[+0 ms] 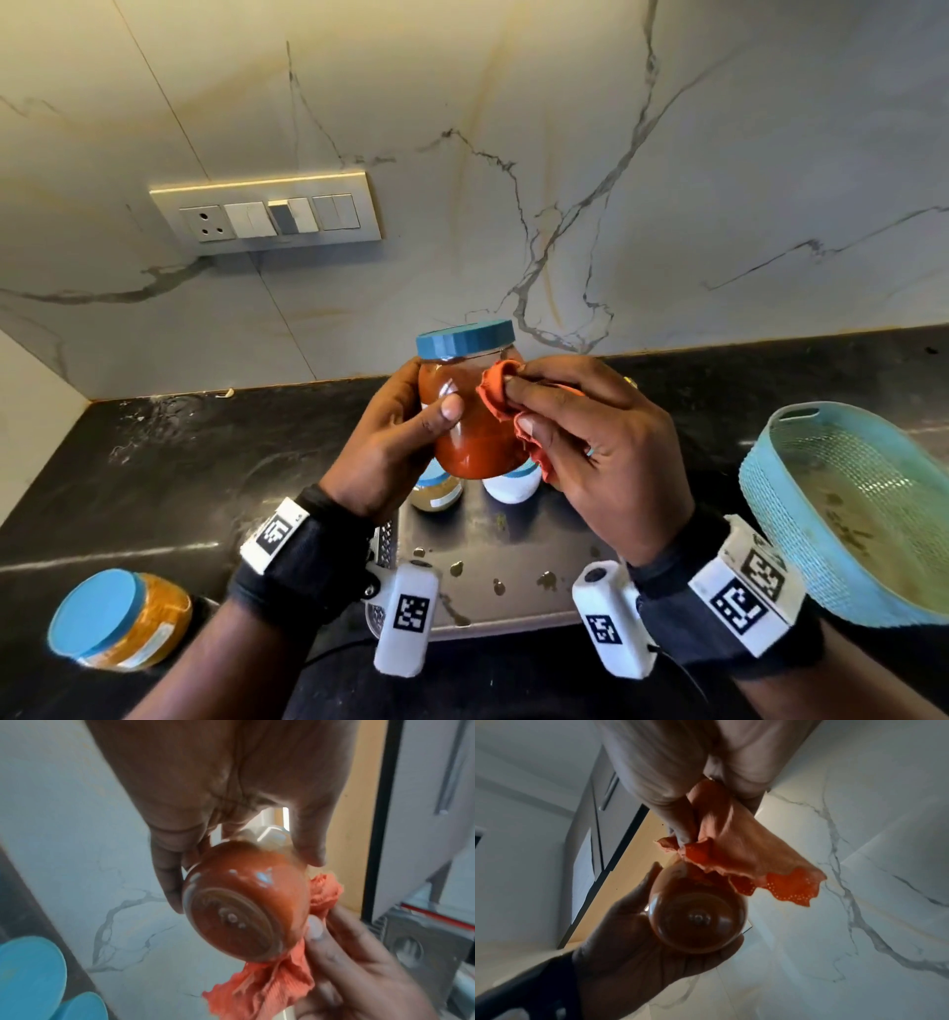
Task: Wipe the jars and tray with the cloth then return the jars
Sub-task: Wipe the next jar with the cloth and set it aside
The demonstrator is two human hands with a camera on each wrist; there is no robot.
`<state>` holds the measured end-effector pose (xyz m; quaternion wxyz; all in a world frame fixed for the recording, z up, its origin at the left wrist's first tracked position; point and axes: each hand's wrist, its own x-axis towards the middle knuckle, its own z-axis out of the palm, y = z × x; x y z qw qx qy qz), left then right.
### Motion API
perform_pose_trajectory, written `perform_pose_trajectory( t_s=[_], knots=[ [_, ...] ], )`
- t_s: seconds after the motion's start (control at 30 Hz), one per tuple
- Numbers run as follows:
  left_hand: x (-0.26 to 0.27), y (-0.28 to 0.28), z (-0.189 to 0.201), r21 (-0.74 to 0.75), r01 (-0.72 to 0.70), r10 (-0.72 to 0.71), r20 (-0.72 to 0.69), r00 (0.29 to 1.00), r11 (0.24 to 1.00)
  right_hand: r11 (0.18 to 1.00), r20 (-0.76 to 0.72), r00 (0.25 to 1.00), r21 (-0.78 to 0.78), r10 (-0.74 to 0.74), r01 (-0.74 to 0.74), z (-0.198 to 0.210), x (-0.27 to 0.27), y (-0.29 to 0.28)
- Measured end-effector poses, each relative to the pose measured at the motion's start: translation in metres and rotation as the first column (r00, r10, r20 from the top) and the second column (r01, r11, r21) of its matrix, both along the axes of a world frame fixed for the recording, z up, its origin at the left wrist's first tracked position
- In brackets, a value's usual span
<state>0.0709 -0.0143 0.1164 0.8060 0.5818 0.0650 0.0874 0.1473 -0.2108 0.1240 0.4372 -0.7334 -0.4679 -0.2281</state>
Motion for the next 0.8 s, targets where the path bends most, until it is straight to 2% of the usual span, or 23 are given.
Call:
perform_pose_trajectory(
  t_s=[0.17, 0.3, 0.43, 0.6, 0.8],
  knots=[
    [-0.003, -0.003, 0.004, 0.158, -0.021, 0.019, 0.015, 1.0, 0.987, 1.0, 0.102, 0.995, -0.025, 0.015, -0.012, 0.003, -0.005, 0.0],
    [-0.002, -0.008, 0.005, 0.217, -0.041, 0.029, 0.057, 0.998, 0.975, 0.999, 0.154, 0.988, -0.009, -0.032, 0.034, 0.012, 0.002, 0.003],
    [0.0, -0.01, 0.01, 0.208, -0.048, 0.029, 0.092, 0.995, 0.977, 1.0, 0.16, 0.987, 0.007, -0.015, 0.014, 0.021, 0.007, 0.007],
    [-0.003, -0.005, 0.011, 0.195, -0.032, 0.012, 0.103, 0.995, 0.98, 0.995, 0.156, 0.983, -0.038, 0.094, -0.089, 0.001, -0.004, -0.004],
    [-0.004, -0.018, 0.007, 0.164, 0.035, -0.051, 0.091, 0.995, 0.986, 1.0, 0.126, 0.992, 0.017, 0.021, -0.023, 0.01, 0.008, -0.008]
  ],
)
